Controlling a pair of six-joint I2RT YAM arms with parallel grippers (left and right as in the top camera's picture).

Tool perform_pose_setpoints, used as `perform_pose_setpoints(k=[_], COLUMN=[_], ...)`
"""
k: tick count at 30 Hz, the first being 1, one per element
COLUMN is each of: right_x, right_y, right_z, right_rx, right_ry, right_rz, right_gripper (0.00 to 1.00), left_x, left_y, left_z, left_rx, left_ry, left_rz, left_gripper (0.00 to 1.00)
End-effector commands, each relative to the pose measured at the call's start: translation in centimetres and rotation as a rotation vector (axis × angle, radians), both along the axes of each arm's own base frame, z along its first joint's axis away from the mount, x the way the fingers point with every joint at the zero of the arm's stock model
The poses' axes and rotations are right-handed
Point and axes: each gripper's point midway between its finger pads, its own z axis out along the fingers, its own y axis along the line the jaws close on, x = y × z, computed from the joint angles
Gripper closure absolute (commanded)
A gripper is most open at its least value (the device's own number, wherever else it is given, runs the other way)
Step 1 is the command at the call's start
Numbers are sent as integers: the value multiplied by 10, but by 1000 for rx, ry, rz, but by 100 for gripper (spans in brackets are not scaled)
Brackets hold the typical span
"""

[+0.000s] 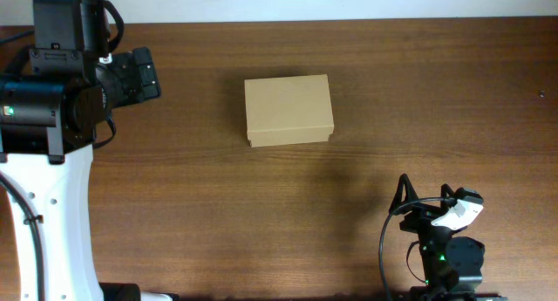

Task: Pack container

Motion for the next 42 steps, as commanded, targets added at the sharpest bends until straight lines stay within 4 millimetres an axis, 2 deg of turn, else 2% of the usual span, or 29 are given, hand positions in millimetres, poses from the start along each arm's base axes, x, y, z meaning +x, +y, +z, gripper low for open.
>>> perform_pose_setpoints(k=[1, 5, 7, 9, 12, 19, 23, 28, 36, 42], right_x=[0, 0, 0, 0, 0, 0, 0, 0, 0, 0], right_y=[0, 0, 0, 0, 0, 0, 0, 0, 0, 0], right_z=[-1, -1, -1, -1, -1, -1, -1, -1, -1, -1], right_rx=[14, 14, 14, 14, 14, 14, 14, 14, 14, 14], right_ry=[-7, -7, -7, -7, -7, -7, -7, -7, -7, -7], right_rz=[0, 0, 0, 0, 0, 0, 0, 0, 0, 0], right_gripper=[0, 1, 1, 1, 1, 1, 1, 0, 1, 1], left_x=[-10, -38, -58, -78, -93, -104, -115, -115, -115, -111], left_y=[1, -2, -1, 10, 24, 29, 30, 30, 30, 30], left_z=[9, 14, 4, -11, -28, -46, -57, -70, -120, -166], left_rx=[6, 4, 6, 56, 107, 77, 55, 30, 5, 11], left_ry=[-28, -49, -33, -16, -96, -443, -586, -751, -879, -852], left_rz=[-2, -19, -21, 2, 57, 97, 105, 115, 126, 127], left_gripper=[0, 0, 0, 0, 0, 0, 0, 0, 0, 0])
